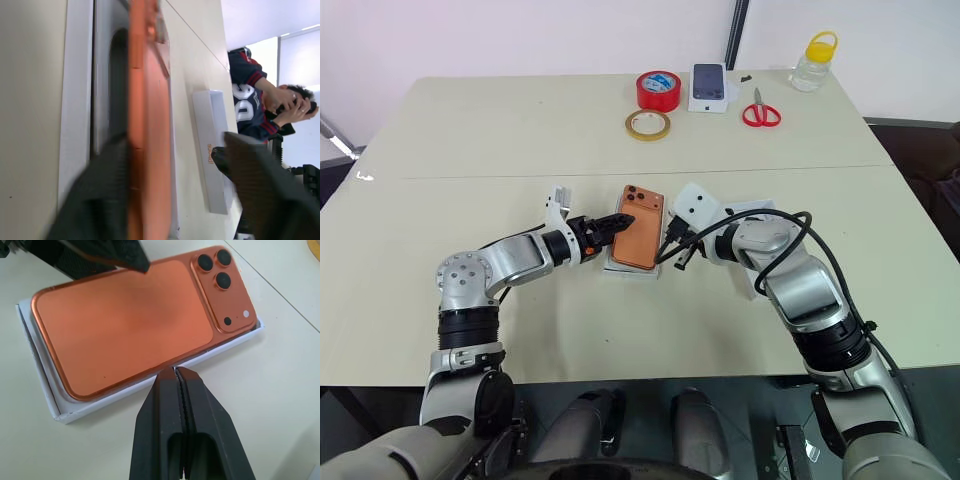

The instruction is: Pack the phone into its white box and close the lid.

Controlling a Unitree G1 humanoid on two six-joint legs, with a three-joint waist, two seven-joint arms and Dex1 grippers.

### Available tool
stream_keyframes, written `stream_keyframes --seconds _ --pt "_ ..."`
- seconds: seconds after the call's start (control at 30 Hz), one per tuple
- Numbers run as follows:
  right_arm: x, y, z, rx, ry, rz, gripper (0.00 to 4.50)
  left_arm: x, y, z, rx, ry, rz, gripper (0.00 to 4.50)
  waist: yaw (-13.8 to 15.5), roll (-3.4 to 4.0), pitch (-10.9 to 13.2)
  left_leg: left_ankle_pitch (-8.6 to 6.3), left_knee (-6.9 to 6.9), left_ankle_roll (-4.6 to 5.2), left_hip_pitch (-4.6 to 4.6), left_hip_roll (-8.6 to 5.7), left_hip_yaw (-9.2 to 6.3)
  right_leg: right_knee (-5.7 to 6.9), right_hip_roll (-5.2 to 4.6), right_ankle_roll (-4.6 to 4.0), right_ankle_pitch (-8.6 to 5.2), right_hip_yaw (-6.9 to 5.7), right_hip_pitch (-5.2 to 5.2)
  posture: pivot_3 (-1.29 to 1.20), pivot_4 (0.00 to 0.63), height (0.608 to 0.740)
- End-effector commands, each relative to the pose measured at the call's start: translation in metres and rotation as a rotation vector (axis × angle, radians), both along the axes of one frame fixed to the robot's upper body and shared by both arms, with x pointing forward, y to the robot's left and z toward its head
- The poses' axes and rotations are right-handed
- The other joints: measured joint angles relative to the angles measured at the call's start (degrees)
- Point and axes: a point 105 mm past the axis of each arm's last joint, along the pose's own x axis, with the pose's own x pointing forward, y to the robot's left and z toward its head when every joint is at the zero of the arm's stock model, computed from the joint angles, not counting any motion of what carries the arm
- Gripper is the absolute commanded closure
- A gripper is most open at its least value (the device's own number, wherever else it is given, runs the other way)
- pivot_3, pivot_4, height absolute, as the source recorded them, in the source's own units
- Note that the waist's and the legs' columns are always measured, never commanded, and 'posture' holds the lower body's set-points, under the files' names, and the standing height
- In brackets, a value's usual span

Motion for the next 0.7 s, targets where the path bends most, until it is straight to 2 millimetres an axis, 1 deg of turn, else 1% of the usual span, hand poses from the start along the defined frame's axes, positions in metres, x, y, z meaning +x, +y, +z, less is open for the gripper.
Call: stream_keyframes --seconds 0.03,0.1,0.17,0.37,0.43,0.53,0.57,0.6,0.63,0.67,0.7 --pt "0.001 0.002 0.014 -0.004 -0.061 0.021 4.5 -0.002 0.006 0.009 0.045 -0.059 -0.007 0.04 -0.1 0.0 0.0 0.0 0.0 0.0 0.0 0.0 0.0 0.0 0.0 0.0 0.0 0.0 0.0 0.0 0.15 0.74" --pt "0.001 0.001 0.014 -0.006 -0.063 0.017 4.5 -0.004 0.01 0.009 0.086 -0.074 -0.021 0.04 -0.2 0.0 0.0 0.0 0.0 0.0 0.01 0.01 0.0 0.0 0.01 0.0 0.0 0.0 0.0 0.0 0.15 0.74" --pt "0.002 0.0 0.014 -0.008 -0.064 0.013 4.5 -0.006 0.014 0.014 0.127 -0.103 -0.035 0.04 -0.1 0.0 0.0 0.0 -0.01 0.0 0.01 0.02 0.0 0.01 0.02 0.0 0.0 0.0 -0.01 0.0 0.15 0.74" --pt "0.004 -0.004 0.015 -0.015 -0.066 0.002 4.5 -0.009 0.026 0.039 0.185 -0.228 -0.057 0.04 0.0 0.0 0.0 0.0 0.0 0.0 0.0 0.01 -0.01 0.0 0.01 0.0 0.0 0.0 0.0 0.0 0.15 0.74" --pt "0.005 -0.005 0.016 -0.014 -0.066 -0.005 4.5 -0.009 0.037 0.044 0.238 -0.275 -0.034 0.04 -0.1 0.01 0.0 0.0 0.0 0.0 0.0 0.01 -0.01 -0.01 0.01 0.0 0.0 0.0 0.0 0.0 0.15 0.74" --pt "0.007 -0.008 0.015 -0.017 -0.059 -0.025 4.5 -0.006 0.052 0.046 0.339 -0.329 0.018 0.04 -0.2 0.01 0.0 0.0 -0.04 0.0 0.01 0.02 -0.01 0.0 0.01 -0.01 0.0 0.0 -0.01 0.0 0.15 0.74" --pt "0.01 -0.01 0.014 -0.018 -0.049 -0.047 4.5 -0.003 0.06 0.04 0.443 -0.348 0.038 0.04 -0.2 0.02 0.0 0.0 -0.05 0.0 0.01 0.03 -0.01 0.0 0.02 -0.01 0.0 0.0 -0.01 0.0 0.15 0.74" --pt "0.014 -0.014 0.011 -0.016 -0.033 -0.087 4.5 0.001 0.069 0.033 0.579 -0.383 0.055 0.55 -0.3 0.02 0.0 0.0 -0.05 0.0 0.01 0.02 -0.01 0.0 0.02 -0.01 0.0 0.0 -0.02 0.0 0.15 0.74" --pt "0.017 -0.016 0.009 -0.015 -0.023 -0.114 4.5 0.003 0.075 0.028 0.671 -0.411 0.056 0.89 -0.2 0.06 0.0 0.0 -0.06 -0.01 0.01 0.02 0.01 -0.02 0.02 -0.02 0.01 0.01 -0.01 0.0 0.15 0.74" --pt "0.019 -0.018 0.007 -0.014 -0.005 -0.135 4.5 0.004 0.079 0.023 0.77 -0.446 0.045 1.41 -0.2 0.07 0.0 0.0 -0.09 -0.01 0.02 0.01 0.02 -0.03 0.01 -0.03 0.01 0.03 -0.01 0.0 0.15 0.74" --pt "0.022 -0.019 0.004 -0.026 0.002 -0.151 4.5 0.005 0.08 0.018 0.84 -0.48 0.017 1.81 -0.1 0.07 0.0 0.0 -0.1 -0.01 0.03 0.01 0.02 -0.04 0.01 -0.04 0.02 0.03 -0.01 0.0 0.15 0.74"
